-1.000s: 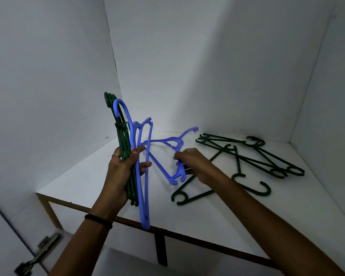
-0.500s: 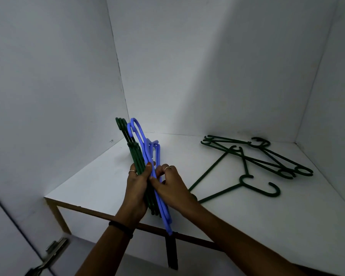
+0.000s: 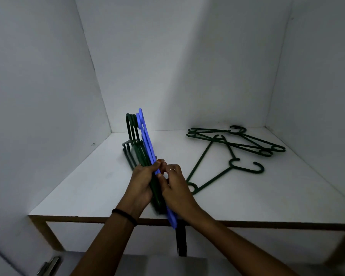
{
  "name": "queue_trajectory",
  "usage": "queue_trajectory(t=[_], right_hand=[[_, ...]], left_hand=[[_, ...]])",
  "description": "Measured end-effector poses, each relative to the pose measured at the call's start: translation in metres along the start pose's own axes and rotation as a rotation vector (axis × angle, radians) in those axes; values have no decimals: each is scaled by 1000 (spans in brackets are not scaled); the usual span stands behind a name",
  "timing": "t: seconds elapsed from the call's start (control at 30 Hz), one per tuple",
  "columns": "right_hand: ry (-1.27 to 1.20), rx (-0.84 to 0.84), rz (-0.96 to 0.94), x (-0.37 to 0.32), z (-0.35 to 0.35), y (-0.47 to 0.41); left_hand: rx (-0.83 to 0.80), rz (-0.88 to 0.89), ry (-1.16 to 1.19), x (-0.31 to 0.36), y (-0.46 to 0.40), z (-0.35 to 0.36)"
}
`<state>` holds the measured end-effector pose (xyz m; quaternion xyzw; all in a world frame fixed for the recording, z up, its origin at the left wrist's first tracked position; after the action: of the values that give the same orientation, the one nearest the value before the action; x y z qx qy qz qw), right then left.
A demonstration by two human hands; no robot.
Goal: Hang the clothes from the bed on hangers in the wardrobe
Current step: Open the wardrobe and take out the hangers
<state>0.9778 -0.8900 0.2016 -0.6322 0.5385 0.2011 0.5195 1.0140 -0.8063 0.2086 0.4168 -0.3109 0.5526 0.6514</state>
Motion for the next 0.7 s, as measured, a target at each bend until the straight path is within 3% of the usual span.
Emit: queue_trajectory(t=[0.13,0.23,0.37,0.47,0.7], right_hand=[[154,73,23,16,-31,-3],[496,170,60,53,-83,-11],[916,221,302,102,-164,-17],[951,120,478,130,-197,-16],[1222,-29,354,122,-195,-11]], left_hand=[[-71,28,-9,9,-5,-5],[-114,11,-9,11,-2,-8],[-130,3,-7,17,2,-15],[-150,7,-2,24,4,-17],[-181,52,-63,39,5,-21]])
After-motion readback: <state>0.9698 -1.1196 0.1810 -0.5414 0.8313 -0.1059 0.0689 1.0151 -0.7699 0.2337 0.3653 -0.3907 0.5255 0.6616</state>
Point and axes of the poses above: each hand's wrist, its own y-axis away from the middle knuckle, its own z-axis out of the palm, x = y × z, the point moved 6 cm from there along -y, towards the middle knuckle, and after that the axes turned 4 degrees about x, right-handed, at the moved point
